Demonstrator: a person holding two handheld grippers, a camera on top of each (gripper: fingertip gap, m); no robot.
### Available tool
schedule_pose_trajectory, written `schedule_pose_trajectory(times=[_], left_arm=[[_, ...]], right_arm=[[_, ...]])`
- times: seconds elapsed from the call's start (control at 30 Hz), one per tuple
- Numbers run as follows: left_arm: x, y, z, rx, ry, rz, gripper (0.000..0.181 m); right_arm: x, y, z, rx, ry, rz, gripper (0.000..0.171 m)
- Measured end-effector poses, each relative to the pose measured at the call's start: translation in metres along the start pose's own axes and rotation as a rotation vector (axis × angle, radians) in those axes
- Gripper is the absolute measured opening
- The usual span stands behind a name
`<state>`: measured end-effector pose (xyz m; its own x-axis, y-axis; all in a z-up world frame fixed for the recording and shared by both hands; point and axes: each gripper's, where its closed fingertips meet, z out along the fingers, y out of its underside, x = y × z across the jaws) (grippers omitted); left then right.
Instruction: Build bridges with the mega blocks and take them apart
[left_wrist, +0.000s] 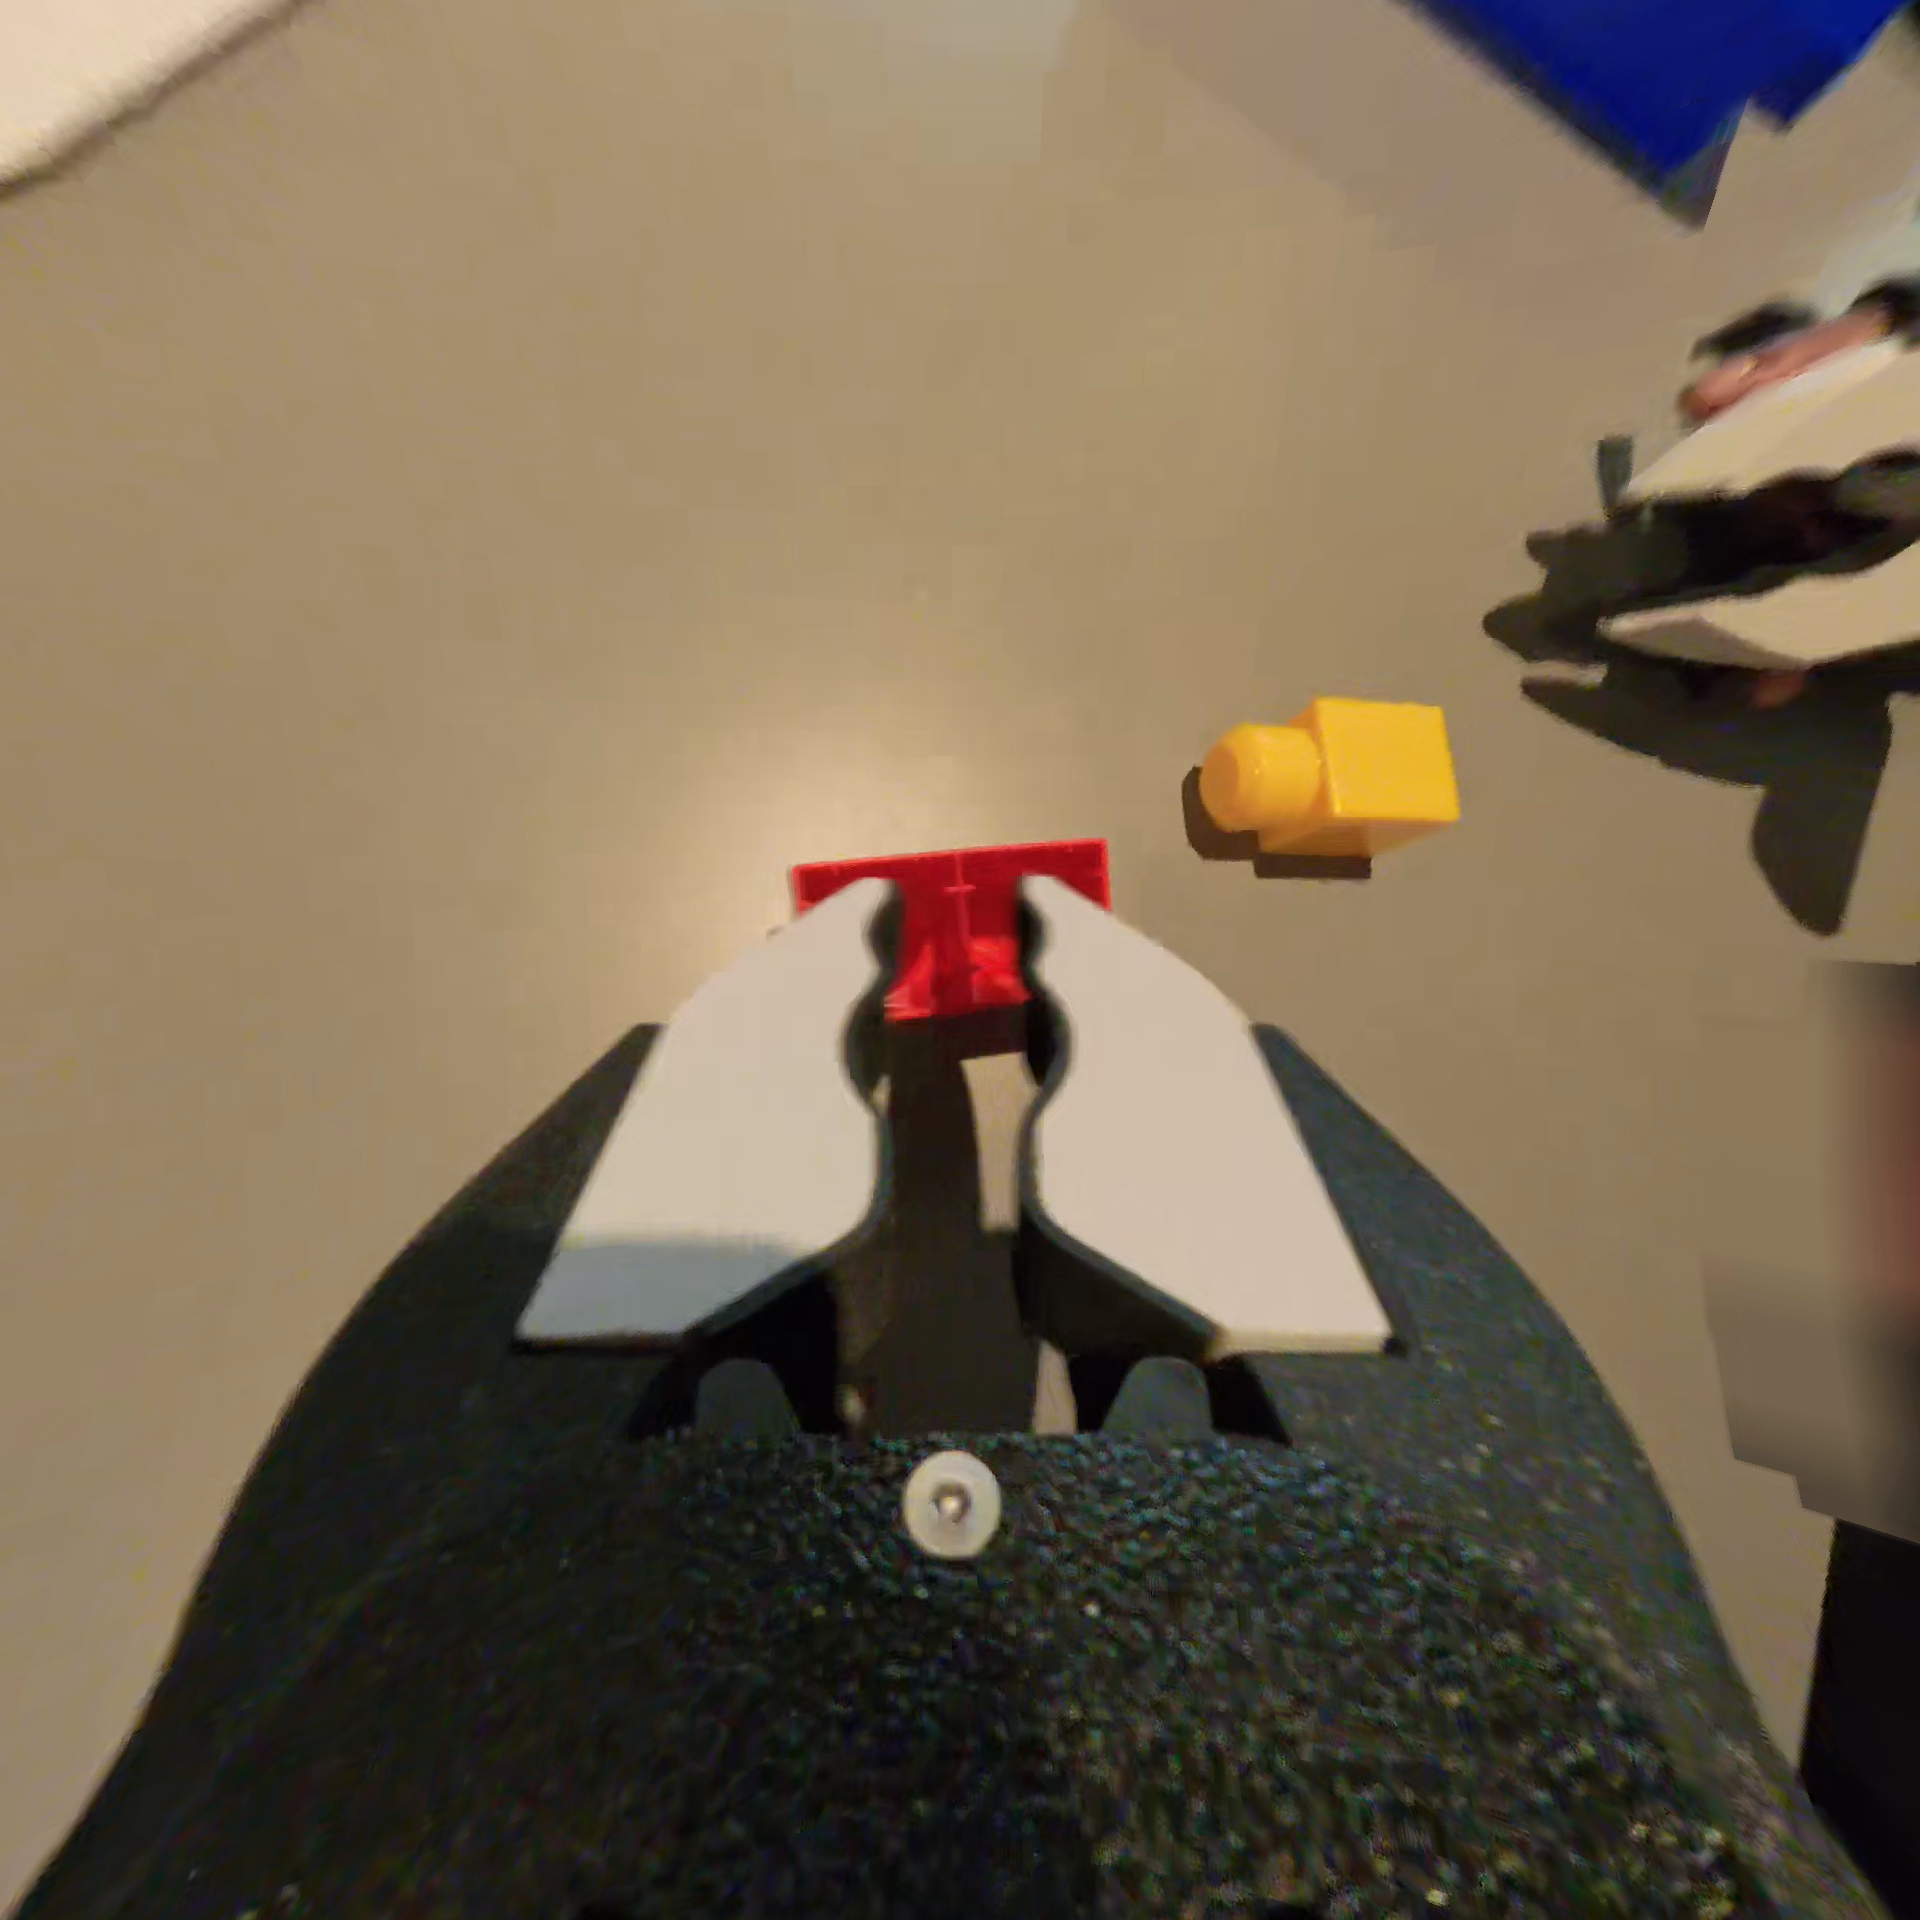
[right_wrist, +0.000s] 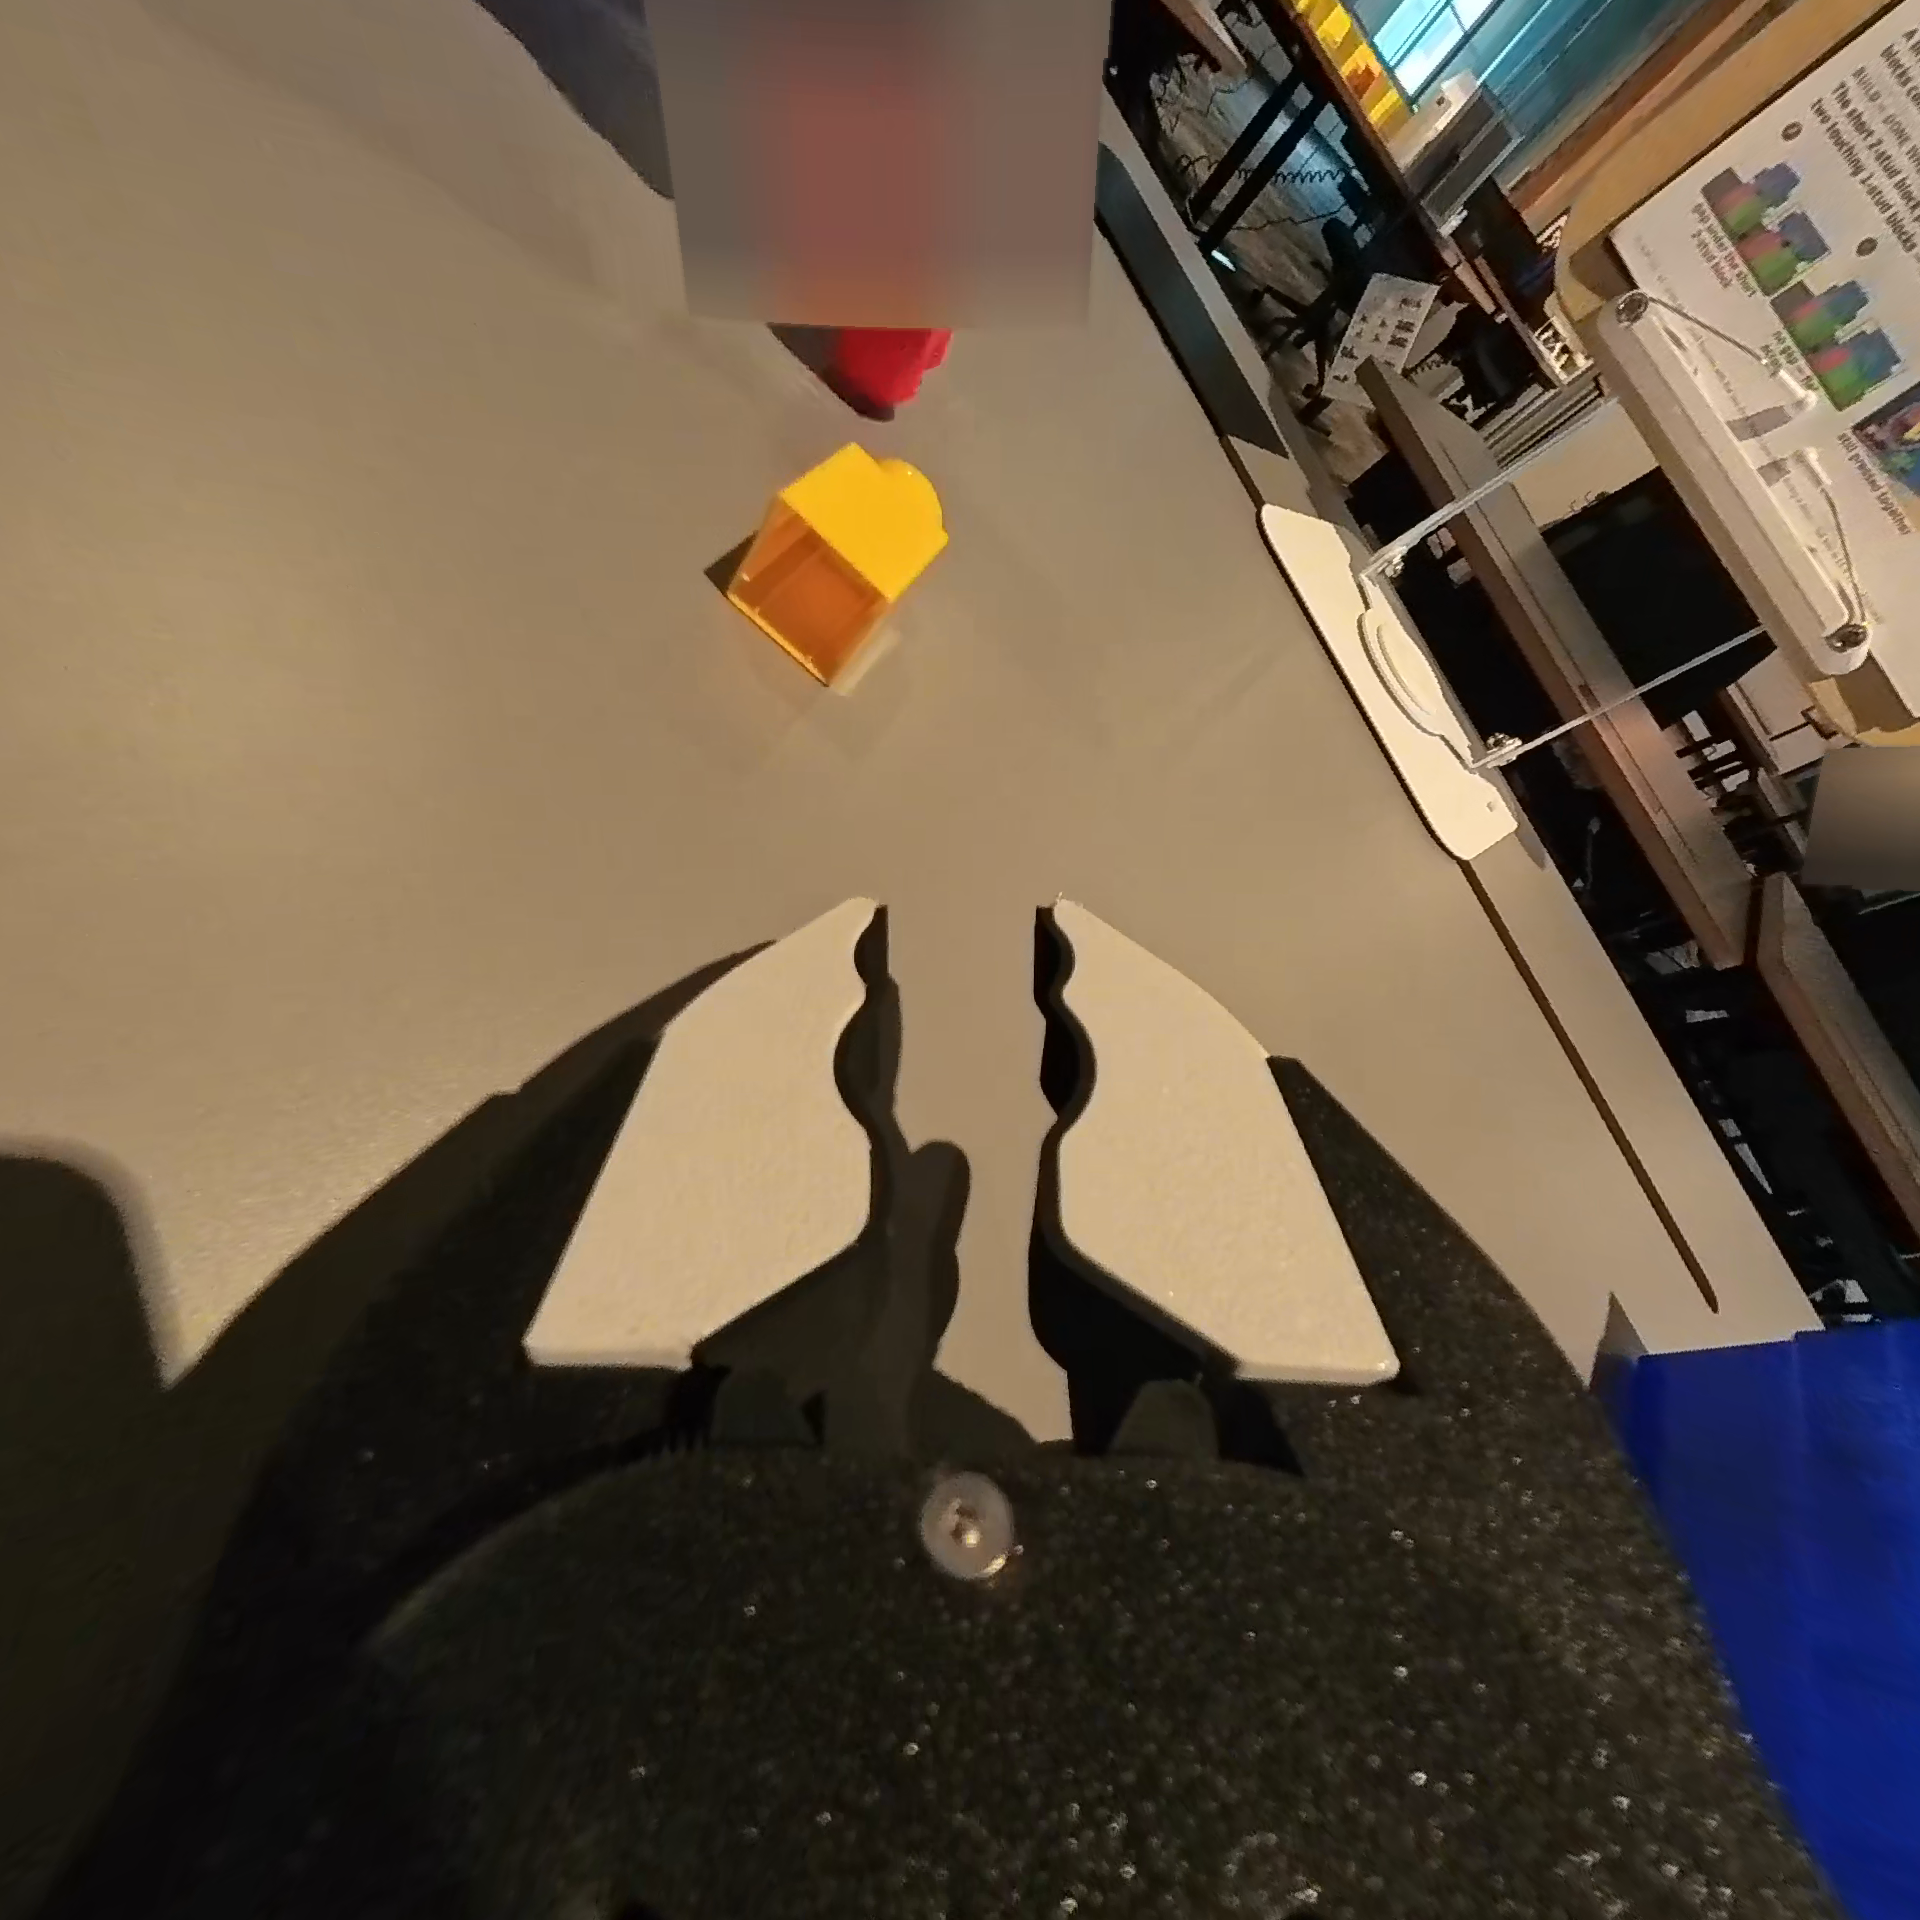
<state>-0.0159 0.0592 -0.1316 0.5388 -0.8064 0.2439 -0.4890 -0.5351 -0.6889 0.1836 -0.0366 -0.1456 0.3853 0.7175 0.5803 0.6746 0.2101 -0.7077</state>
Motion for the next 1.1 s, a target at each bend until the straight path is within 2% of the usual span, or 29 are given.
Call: schedule_pose_trajectory(times=[0.03, 0.13, 0.27, 0.37, 0.47, 0.57, 0.73, 0.83, 1.07, 1.1], left_arm=[[-0.002, -0.006, -0.010, 0.058, -0.009, -0.010, 0.030], [-0.021, -0.020, -0.061, 0.205, -0.109, -0.030, 0.039], [-0.079, -0.017, -0.167, 0.347, -0.401, -0.110, 0.040], [-0.137, 0.025, -0.244, 0.321, -0.631, -0.271, 0.039], [-0.188, 0.090, -0.286, 0.250, -0.744, -0.543, 0.039], [-0.215, 0.134, -0.291, 0.209, -0.765, -0.693, 0.044], [-0.234, 0.179, -0.265, -0.036, -0.754, -0.768, 0.048], [-0.240, 0.190, -0.251, -0.120, -0.719, -0.792, 0.048], [-0.246, 0.209, -0.232, -0.176, -0.668, -0.853, 0.046], [-0.249, 0.209, -0.233, -0.160, -0.692, -0.831, 0.038]], right_arm=[[0.000, 0.000, 0.000, 0.000, 0.000, 0.001, 0.027], [0.001, 0.000, 0.000, 0.002, 0.001, 0.008, 0.027], [0.001, 0.000, 0.000, 0.004, 0.001, 0.016, 0.027], [0.001, 0.000, 0.001, 0.002, 0.000, 0.018, 0.027], [0.001, 0.000, 0.002, -0.004, -0.002, 0.014, 0.027], [0.000, 0.000, 0.002, -0.009, -0.001, 0.012, 0.027], [0.002, 0.000, 0.002, -0.005, 0.001, 0.026, 0.027], [0.002, 0.000, 0.001, -0.001, 0.001, 0.028, 0.027], [0.001, 0.000, 0.001, 0.001, -0.004, 0.018, 0.027], [0.000, 0.000, 0.001, 0.002, -0.004, 0.016, 0.027]])
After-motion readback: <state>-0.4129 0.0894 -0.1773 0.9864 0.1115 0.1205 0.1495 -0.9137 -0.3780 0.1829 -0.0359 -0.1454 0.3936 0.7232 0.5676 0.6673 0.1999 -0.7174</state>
